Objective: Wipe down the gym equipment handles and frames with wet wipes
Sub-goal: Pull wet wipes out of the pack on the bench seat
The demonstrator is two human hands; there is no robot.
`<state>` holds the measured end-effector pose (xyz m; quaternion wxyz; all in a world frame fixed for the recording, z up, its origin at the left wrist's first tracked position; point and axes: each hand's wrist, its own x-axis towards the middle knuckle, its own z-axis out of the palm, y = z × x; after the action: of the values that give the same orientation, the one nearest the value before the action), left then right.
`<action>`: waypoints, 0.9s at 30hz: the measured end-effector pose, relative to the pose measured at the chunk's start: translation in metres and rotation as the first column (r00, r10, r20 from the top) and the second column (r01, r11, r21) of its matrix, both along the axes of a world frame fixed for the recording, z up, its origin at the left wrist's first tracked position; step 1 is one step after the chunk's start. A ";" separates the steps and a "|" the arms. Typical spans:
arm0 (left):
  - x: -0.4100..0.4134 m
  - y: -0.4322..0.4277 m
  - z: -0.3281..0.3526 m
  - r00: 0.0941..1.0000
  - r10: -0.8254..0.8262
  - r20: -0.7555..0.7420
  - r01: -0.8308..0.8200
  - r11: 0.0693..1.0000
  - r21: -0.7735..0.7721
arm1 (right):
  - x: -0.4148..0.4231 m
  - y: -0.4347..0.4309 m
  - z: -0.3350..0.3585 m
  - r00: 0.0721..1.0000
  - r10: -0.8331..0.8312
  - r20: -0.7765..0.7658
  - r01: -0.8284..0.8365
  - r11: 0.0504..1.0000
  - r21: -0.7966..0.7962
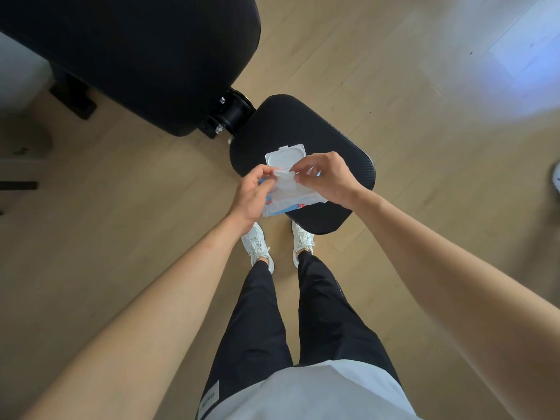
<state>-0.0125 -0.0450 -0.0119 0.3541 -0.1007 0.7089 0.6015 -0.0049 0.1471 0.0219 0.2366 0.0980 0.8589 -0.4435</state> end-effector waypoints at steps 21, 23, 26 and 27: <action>-0.004 0.011 0.010 0.995 0.002 -0.099 -0.014 0.993 -0.114 | 0.008 0.009 0.012 0.912 -0.215 0.349 0.365 0.814 -0.453; -0.004 0.008 0.012 0.994 -0.010 -0.108 0.003 0.998 -0.069 | 0.011 0.009 0.010 0.892 -0.260 0.370 0.416 0.791 -0.449; -0.001 0.003 0.013 0.997 0.060 -0.042 -0.058 0.998 0.038 | 0.011 0.005 0.008 0.979 -0.146 0.142 0.177 0.954 -0.243; 0.000 0.003 0.014 0.996 0.090 -0.002 -0.089 0.992 0.085 | 0.011 0.002 0.006 0.994 -0.078 0.072 0.088 0.986 -0.144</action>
<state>-0.0127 -0.0425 0.0018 0.3288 -0.1159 0.6786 0.6465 0.0059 0.1492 0.0275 0.2529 0.1307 0.8106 -0.5117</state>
